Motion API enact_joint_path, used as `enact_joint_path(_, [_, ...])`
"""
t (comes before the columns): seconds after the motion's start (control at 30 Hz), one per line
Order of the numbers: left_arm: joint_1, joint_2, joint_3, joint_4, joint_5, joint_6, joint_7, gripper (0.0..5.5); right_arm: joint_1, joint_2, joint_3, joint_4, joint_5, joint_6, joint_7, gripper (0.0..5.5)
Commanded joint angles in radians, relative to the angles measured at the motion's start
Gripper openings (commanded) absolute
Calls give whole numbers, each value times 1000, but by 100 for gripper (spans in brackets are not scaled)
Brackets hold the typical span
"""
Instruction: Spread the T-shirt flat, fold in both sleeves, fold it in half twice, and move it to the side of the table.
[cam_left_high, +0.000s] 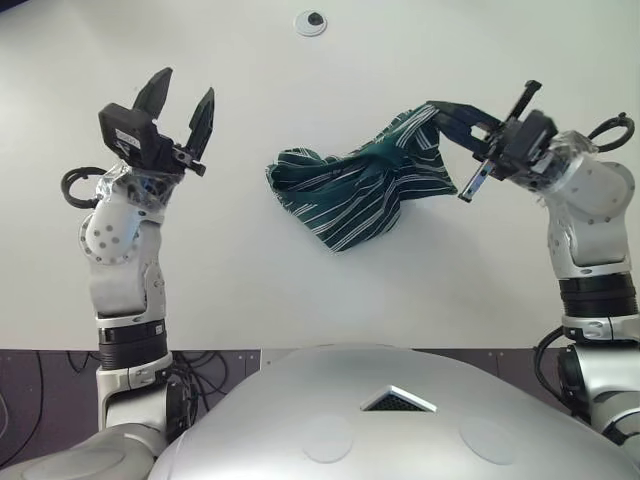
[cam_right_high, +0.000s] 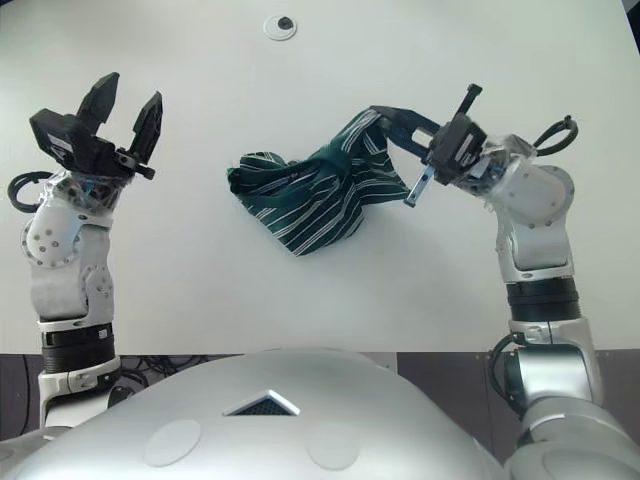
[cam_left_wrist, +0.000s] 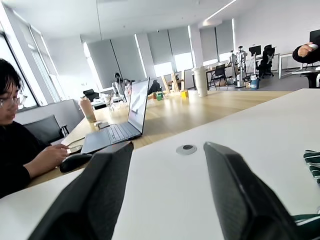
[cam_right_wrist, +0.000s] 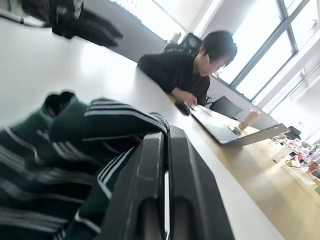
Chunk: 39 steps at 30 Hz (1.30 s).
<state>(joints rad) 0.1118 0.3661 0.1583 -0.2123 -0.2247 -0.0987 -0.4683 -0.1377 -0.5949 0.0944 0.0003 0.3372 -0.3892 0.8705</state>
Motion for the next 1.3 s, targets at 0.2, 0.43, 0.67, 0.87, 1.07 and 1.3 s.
enact_joint_path(0.2, [78, 61, -102, 115, -57, -320, -314, 258, 8, -32, -69, -90, 132, 99, 98, 2])
enact_joint_path(0.43, [36, 90, -175, 243, -37, -457, -449, 258, 41, -104, -154, -120, 228, 119, 276, 2])
enact_joint_path(0.67, [-31, 110, -255, 335, 38, -452, -483, 258, 49, -100, -197, -126, 241, 146, 315, 2])
enact_joint_path(0.87, [-111, 93, -266, 399, 116, -432, -403, 258, 62, -88, -203, -141, 234, 158, 329, 2])
enact_joint_path(1.07, [-124, 106, -280, 416, 111, -417, -406, 258, 62, -80, -208, -146, 230, 162, 333, 2])
enact_joint_path(1.3, [-128, 108, -313, 428, 51, -362, -482, 202, 63, -75, -211, -153, 224, 160, 326, 0])
